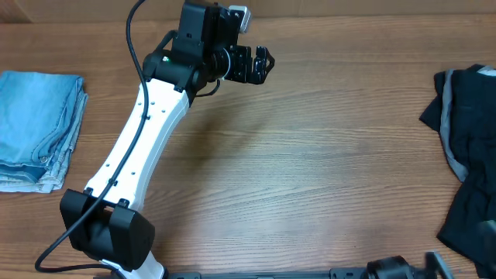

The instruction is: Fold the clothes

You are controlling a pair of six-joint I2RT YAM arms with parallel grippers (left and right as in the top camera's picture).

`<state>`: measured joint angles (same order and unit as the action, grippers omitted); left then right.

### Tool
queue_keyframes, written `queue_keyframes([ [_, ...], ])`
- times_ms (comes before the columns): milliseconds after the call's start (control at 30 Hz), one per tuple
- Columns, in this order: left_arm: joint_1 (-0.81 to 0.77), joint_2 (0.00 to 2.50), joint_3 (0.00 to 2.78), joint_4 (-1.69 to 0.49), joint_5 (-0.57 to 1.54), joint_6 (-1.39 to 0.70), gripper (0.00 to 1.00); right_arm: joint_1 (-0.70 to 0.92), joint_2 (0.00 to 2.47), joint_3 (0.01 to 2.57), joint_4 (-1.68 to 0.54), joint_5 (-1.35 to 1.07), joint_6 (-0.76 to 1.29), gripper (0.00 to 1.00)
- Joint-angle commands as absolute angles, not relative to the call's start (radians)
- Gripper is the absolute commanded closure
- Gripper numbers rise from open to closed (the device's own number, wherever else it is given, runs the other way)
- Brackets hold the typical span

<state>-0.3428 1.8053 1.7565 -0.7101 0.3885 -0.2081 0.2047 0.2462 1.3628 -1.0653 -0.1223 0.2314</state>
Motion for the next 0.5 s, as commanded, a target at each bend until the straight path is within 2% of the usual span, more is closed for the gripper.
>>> queue_keyframes([
  [0, -0.341, 1.818, 1.75, -0.706, 0.388, -0.217, 0.0, 0.208, 0.141, 1.177, -1.049, -0.086, 0.228, 0.0],
  [200, -0.341, 1.818, 1.75, -0.706, 0.388, -0.217, 0.0, 0.208, 0.024, 0.807, -0.847, -0.067, 0.228, 0.0],
  [467, -0.341, 1.818, 1.75, -0.706, 0.388, -0.217, 0.0, 0.208, 0.004, 0.386, -0.321, -0.041, 0.228, 0.0],
])
